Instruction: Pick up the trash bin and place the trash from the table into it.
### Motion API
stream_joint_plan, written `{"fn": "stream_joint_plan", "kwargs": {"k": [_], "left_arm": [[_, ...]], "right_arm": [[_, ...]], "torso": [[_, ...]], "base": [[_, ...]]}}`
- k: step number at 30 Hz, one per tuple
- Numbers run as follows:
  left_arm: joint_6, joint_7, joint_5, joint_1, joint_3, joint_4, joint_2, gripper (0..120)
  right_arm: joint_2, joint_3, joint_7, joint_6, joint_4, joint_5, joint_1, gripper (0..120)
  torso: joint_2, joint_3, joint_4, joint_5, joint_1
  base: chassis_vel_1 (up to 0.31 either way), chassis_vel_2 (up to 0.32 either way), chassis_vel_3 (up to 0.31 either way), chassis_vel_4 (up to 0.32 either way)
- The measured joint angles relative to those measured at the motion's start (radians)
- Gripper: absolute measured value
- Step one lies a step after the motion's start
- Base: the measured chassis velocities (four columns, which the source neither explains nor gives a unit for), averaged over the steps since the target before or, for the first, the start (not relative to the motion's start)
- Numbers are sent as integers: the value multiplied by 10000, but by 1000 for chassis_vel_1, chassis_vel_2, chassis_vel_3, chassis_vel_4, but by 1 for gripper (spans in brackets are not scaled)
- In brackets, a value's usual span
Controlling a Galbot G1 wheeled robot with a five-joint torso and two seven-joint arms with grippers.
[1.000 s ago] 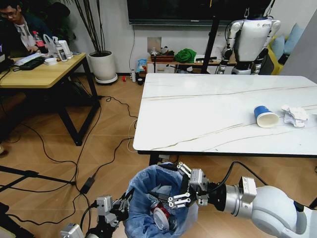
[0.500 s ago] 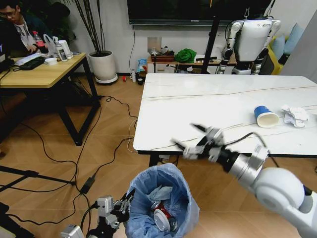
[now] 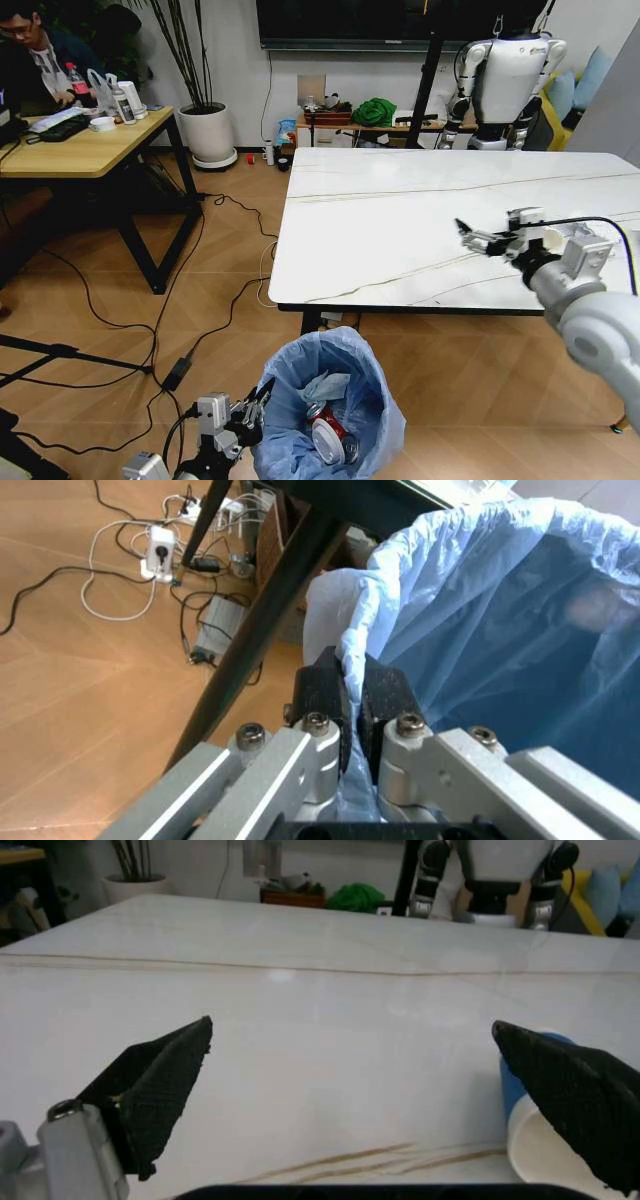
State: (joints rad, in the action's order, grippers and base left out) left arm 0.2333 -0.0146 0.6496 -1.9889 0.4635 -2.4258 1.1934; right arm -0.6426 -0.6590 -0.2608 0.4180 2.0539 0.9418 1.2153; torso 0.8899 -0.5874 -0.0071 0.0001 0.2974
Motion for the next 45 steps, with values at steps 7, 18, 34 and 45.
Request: {"fn": "stream_joint_plan", "kwargs": {"k": [7,18,34,45], "left_arm": [[-5,-5,0,-44,70,-62,55,0],[-8,-5,69,17,97,-37,-7,0],[52,81,378,204,109,45,-246,0],[64,92,393,222,105,46,-272,0]], "right_arm": [[21,-104,563,-130,-1212,436,-38,96],[66,9,915,-333,-2253,430,-237,91],[-10,245,1220,-564,-3353,237,-587,68],[20,349,1230,-589,-3473,208,-697,26]], "torso": [[0,0,-2,0,0],[0,0,-2,0,0],[0,1,-2,-1,0],[0,1,-1,-1,0]], "base": [[0,0,0,0],[0,0,0,0],[0,0,0,0],[0,0,0,0]]}}
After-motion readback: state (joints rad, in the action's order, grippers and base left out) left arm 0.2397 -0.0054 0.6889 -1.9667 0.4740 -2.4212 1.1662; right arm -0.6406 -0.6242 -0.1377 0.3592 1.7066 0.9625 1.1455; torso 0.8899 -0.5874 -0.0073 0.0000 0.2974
